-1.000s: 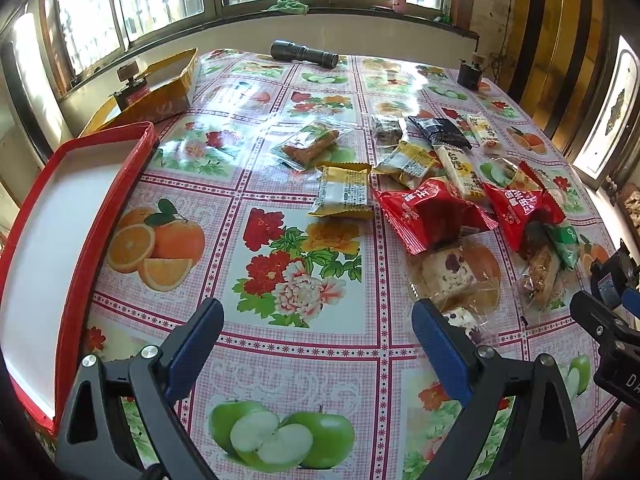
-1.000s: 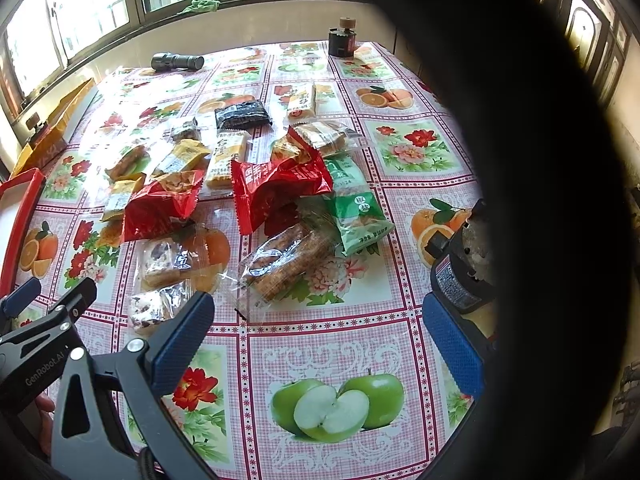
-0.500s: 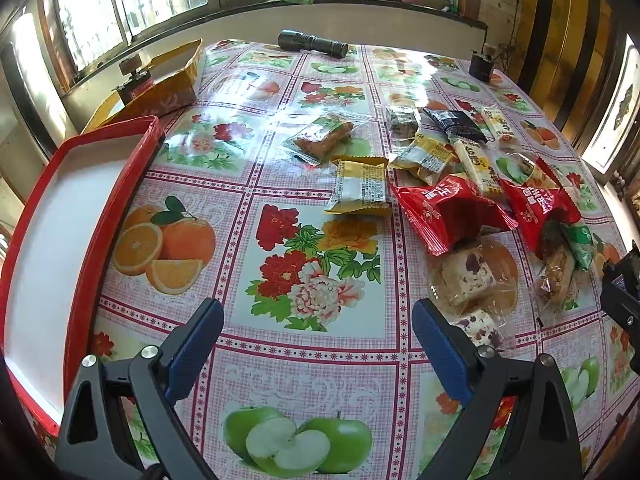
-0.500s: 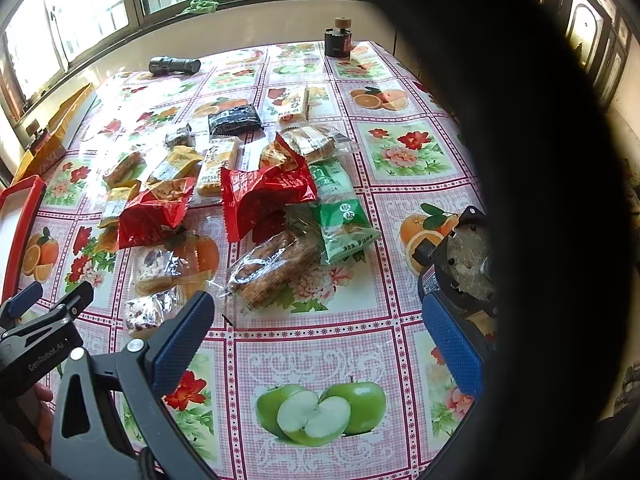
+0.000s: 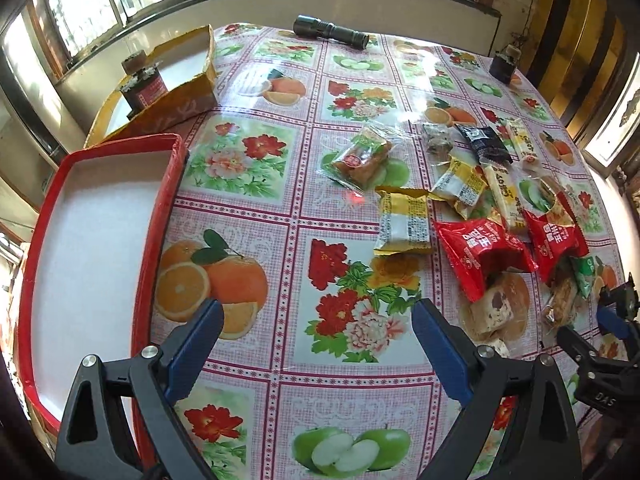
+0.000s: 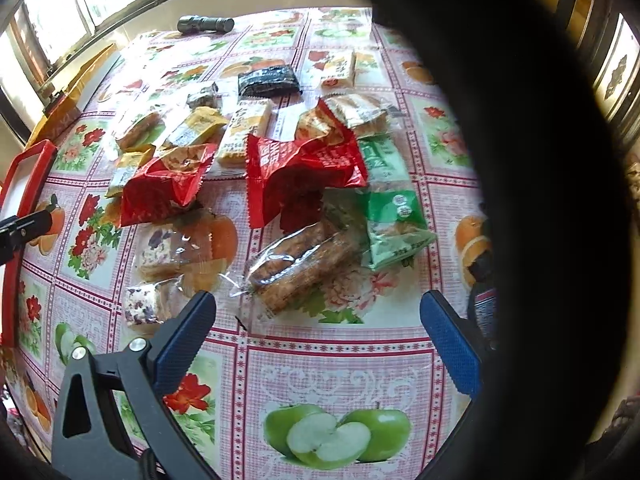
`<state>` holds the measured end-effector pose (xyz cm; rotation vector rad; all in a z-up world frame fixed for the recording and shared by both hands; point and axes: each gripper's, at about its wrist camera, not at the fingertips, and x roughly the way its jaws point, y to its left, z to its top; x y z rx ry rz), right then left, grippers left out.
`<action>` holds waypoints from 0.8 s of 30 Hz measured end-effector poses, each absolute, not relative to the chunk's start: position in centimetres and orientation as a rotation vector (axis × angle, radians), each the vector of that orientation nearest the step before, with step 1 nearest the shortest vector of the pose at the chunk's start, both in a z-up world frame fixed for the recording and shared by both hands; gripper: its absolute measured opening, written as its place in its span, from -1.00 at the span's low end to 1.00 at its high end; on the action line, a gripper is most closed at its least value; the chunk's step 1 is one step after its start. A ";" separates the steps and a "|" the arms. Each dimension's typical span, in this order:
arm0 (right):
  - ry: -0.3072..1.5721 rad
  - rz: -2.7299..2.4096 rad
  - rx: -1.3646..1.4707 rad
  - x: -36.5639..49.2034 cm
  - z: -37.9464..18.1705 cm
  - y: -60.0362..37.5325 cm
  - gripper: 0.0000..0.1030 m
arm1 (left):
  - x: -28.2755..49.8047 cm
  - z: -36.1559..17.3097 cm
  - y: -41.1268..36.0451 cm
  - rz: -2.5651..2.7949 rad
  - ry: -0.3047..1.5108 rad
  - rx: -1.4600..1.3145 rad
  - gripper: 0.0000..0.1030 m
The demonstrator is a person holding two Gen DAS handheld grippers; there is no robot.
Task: Organize snacks
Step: 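Grasp a red snack bag with the right tool while the left tool grasps another red bag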
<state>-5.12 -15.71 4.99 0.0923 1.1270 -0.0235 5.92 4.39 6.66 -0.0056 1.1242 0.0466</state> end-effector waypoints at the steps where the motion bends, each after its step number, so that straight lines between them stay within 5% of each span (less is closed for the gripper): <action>1: 1.141 -0.019 0.107 -4.8 4.6 -15.6 0.95 | 6.0 6.6 3.9 0.035 1.134 -0.008 0.86; 10: 1.231 -0.084 0.142 -2.6 2.7 -15.1 0.76 | 6.1 5.5 -1.3 -0.100 1.268 -0.062 0.86; 12: 1.219 -0.087 0.103 -2.5 2.9 -14.6 0.55 | 6.0 5.1 -1.9 -0.096 1.287 -0.067 0.86; 14: 1.197 -0.080 0.067 -2.6 3.2 -14.5 0.06 | 5.7 4.8 -2.7 -0.105 1.297 -0.057 0.86; 17: 1.184 -0.069 0.092 -2.8 3.5 -15.5 -0.22 | 5.4 4.4 -3.8 -0.148 1.326 -0.058 0.86; 20: 1.181 -0.037 0.113 -3.3 3.5 -16.6 -0.40 | 5.7 4.4 -3.9 -0.197 1.340 -0.061 0.85; 24: 1.193 0.033 0.143 -4.2 3.5 -17.8 -0.40 | 7.0 5.8 -1.8 -0.131 1.272 -0.062 0.81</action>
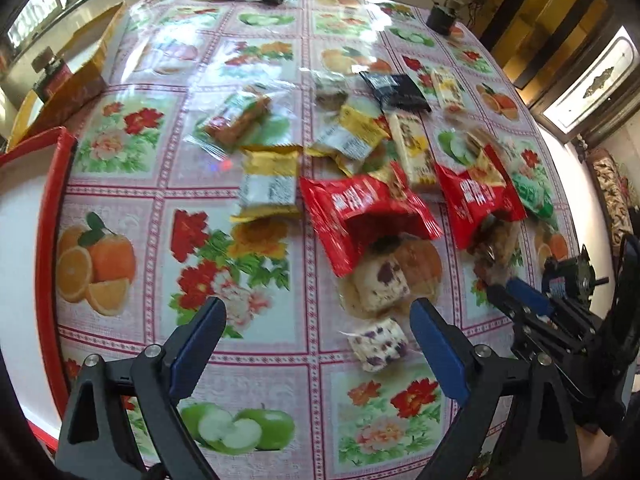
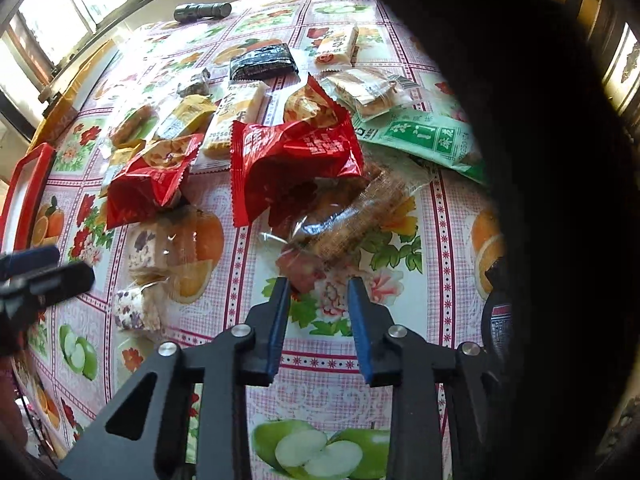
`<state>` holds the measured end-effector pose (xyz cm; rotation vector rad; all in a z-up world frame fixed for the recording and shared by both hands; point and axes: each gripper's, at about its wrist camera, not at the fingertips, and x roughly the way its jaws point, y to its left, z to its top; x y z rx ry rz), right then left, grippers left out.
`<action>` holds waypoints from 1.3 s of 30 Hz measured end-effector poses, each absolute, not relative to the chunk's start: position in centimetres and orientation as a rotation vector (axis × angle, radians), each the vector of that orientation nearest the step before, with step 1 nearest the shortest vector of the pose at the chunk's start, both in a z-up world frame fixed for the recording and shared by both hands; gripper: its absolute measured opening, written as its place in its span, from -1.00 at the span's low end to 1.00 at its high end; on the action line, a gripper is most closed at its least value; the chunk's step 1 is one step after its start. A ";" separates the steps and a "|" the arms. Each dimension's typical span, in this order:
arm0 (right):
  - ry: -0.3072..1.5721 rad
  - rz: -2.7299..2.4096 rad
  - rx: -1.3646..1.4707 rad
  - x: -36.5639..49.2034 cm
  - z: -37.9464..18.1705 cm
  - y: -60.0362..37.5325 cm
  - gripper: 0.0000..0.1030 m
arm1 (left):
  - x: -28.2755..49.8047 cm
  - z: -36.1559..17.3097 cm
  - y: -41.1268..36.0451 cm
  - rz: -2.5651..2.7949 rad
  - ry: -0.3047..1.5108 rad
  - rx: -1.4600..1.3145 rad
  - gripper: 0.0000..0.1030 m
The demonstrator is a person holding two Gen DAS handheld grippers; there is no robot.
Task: Organize snacks
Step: 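Grasp a red snack bag with the right tool while the left tool grasps another red bag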
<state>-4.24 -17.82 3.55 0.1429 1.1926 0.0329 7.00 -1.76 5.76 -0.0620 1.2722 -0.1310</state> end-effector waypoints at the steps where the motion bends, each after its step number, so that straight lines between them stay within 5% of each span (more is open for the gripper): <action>1: 1.200 0.037 0.172 -4.4 3.6 -18.2 -0.39 | 7.4 6.0 -1.2 -0.125 1.271 -0.084 0.81; 14: 1.183 -0.114 0.197 -0.1 3.6 -16.8 -0.10 | 11.5 8.8 1.2 -0.087 1.216 -0.047 0.77; 19: 1.135 -0.087 0.143 0.3 3.5 -16.1 -0.50 | 12.3 9.0 -2.1 -0.234 1.236 0.014 0.77; 34: 1.131 -0.044 0.241 -0.7 3.4 -19.2 -0.58 | 14.0 3.2 -11.1 -0.478 1.413 0.371 0.75; 38: 1.133 -0.034 0.242 -0.9 3.4 -19.5 -0.58 | 14.6 1.2 -10.7 -0.465 1.480 0.314 0.48; 39: 1.132 -0.033 0.243 -0.9 3.4 -19.5 -0.58 | 14.7 0.8 -10.5 -0.460 1.489 0.314 0.07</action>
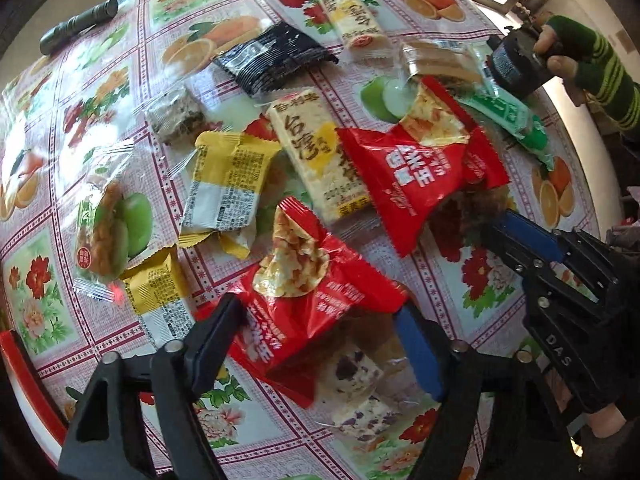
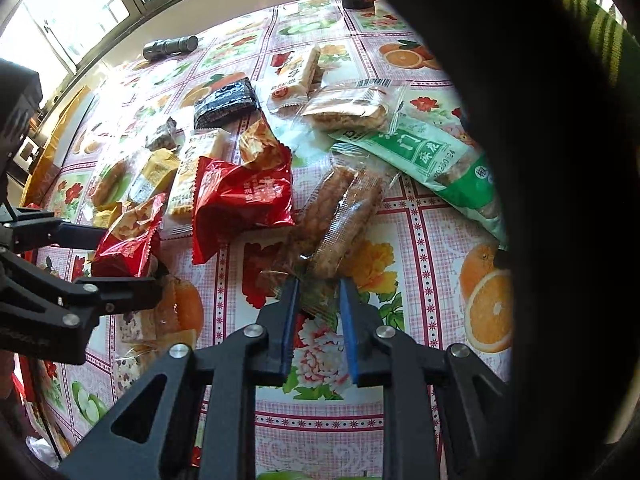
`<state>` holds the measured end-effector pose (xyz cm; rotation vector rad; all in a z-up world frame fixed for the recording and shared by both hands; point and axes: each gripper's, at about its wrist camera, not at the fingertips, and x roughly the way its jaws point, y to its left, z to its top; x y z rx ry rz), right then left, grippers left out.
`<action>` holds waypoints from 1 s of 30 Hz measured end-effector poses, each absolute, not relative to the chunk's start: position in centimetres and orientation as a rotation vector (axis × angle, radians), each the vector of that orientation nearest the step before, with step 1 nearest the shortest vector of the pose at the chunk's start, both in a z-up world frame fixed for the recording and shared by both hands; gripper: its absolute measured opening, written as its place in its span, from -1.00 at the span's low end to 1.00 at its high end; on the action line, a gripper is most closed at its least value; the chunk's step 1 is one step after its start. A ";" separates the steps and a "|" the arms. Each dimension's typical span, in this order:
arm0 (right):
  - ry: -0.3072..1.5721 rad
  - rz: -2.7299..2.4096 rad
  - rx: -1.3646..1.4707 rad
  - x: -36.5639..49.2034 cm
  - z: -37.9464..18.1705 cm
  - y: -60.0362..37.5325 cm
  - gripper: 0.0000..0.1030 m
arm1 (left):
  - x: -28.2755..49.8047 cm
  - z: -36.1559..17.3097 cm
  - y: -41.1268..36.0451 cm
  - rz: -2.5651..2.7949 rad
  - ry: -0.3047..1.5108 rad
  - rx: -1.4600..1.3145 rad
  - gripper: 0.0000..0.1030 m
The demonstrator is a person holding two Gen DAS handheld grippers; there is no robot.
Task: Organize snacks
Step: 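Grasp a red snack bag with the right tool while the left tool grasps another red bag, then carry both red snack bags over to the red-rimmed white tray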
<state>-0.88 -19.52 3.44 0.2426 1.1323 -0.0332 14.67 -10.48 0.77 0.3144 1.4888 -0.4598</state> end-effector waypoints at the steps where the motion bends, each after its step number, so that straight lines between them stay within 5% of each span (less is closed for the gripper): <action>1: 1.133 -0.031 0.244 -0.9 3.5 -19.5 -0.58 | 14.8 0.4 -10.1 -0.466 1.511 0.294 -0.10; 7: 1.151 -0.004 0.278 -1.0 3.5 -20.2 -0.56 | 14.4 1.0 -9.0 -0.476 1.475 0.203 -0.23; 30: 1.069 0.014 0.312 3.2 7.8 -19.3 -0.35 | 10.5 2.7 -1.7 -0.464 1.467 0.020 -0.22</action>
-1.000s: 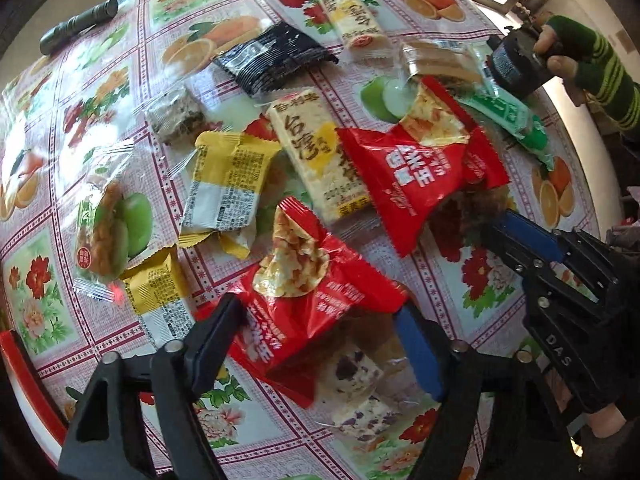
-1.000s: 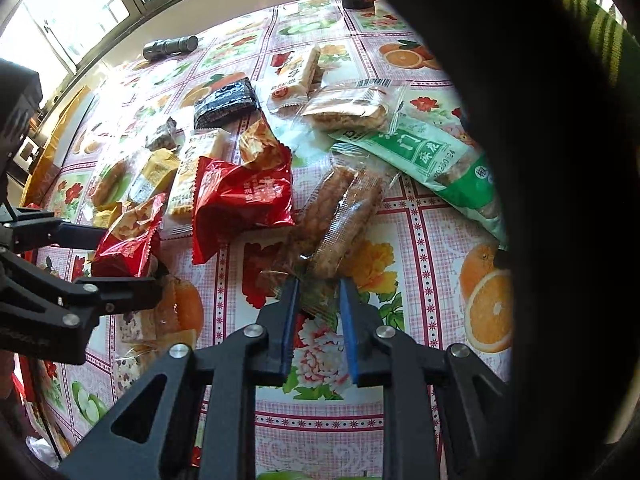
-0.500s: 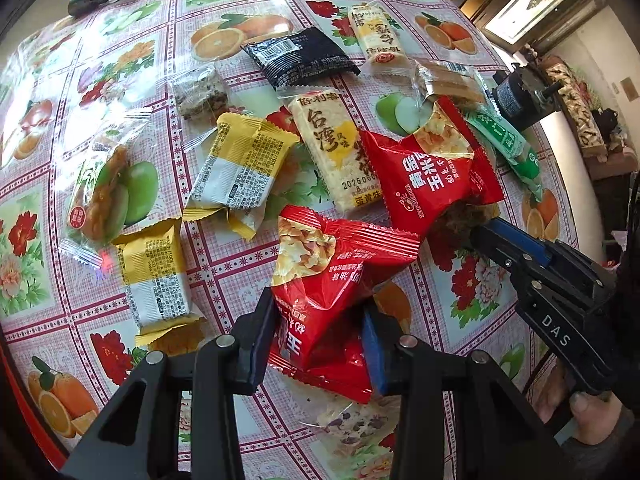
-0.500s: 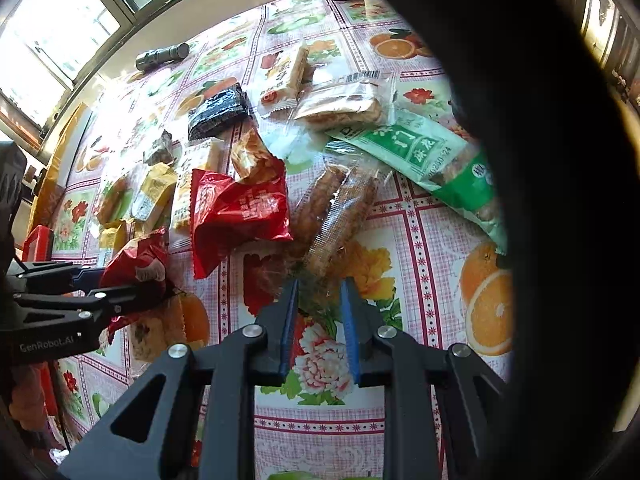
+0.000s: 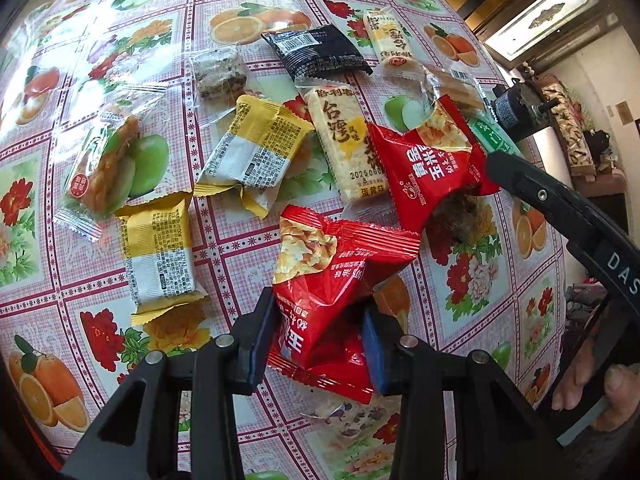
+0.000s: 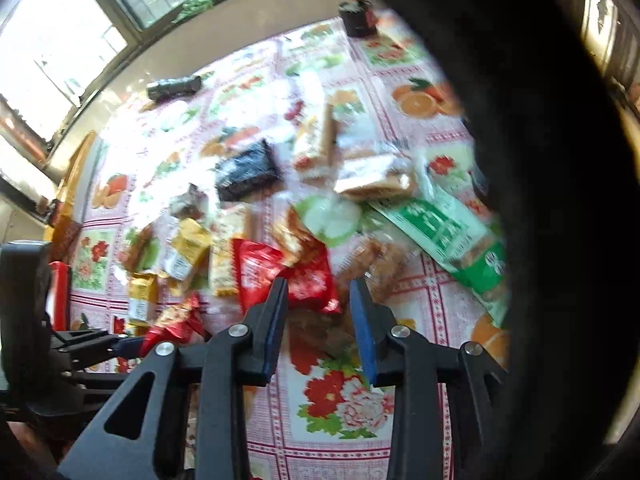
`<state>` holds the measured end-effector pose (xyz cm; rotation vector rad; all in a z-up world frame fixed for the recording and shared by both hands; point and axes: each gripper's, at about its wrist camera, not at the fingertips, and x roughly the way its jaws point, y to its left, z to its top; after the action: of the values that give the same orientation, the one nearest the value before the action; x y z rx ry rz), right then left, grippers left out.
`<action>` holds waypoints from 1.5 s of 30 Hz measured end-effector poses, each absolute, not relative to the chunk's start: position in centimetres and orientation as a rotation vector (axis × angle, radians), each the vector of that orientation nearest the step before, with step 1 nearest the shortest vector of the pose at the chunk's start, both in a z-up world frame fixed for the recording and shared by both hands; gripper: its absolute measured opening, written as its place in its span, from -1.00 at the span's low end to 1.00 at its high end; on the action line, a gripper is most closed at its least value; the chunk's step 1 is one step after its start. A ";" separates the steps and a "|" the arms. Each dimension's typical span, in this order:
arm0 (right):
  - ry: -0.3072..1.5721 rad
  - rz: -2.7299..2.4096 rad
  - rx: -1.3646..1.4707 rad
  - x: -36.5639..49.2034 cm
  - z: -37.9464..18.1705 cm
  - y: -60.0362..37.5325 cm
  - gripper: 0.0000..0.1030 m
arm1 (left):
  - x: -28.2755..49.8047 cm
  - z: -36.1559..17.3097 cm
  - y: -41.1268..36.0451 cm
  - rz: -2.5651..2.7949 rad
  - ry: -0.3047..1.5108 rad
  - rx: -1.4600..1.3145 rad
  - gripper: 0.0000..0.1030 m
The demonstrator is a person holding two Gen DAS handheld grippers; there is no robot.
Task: Organize snacks
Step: 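Carry both red snack bags over to the red-rimmed white tray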
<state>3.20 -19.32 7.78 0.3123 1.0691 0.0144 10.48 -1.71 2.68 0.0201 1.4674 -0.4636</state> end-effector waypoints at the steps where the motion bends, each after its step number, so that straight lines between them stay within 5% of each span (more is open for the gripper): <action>1: 1.068 0.050 0.257 3.7 8.1 -18.4 -0.25 | 10.7 2.5 -1.7 -0.465 1.467 0.017 -0.22; 2: 1.093 0.075 0.192 4.3 8.0 -17.5 -0.06 | 10.6 2.5 -1.4 -0.467 1.468 0.013 -0.22; 6: 1.160 0.096 0.041 6.5 6.0 -15.9 0.11 | 11.0 1.9 -1.4 -0.473 1.474 -0.004 -0.22; 15: 1.168 0.239 -0.055 7.8 5.9 -14.4 0.22 | 10.0 2.0 1.0 -0.471 1.489 -0.054 -0.18; 20: 1.164 0.293 -0.135 8.0 5.5 -12.3 0.56 | 9.4 2.3 1.4 -0.460 1.483 -0.043 -0.17; 22: 1.167 0.286 -0.196 8.0 4.7 -11.3 0.54 | 9.1 2.4 1.7 -0.459 1.482 -0.046 -0.17; 25: 1.145 0.252 -0.172 8.2 4.2 -11.9 0.14 | 8.7 2.4 2.0 -0.453 1.476 -0.062 -0.17; 31: 1.110 0.232 -0.099 7.3 5.1 -13.8 -0.07 | 7.4 3.1 3.0 -0.424 1.427 -0.053 -0.21; 45: 1.024 0.280 -0.029 -0.7 9.4 -14.0 -0.08 | 1.1 7.0 8.1 -0.440 1.316 -0.143 -0.24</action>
<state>-0.75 -13.97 9.43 -0.0285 1.0240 0.2798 1.09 8.10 6.98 -0.1434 1.3159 -0.4398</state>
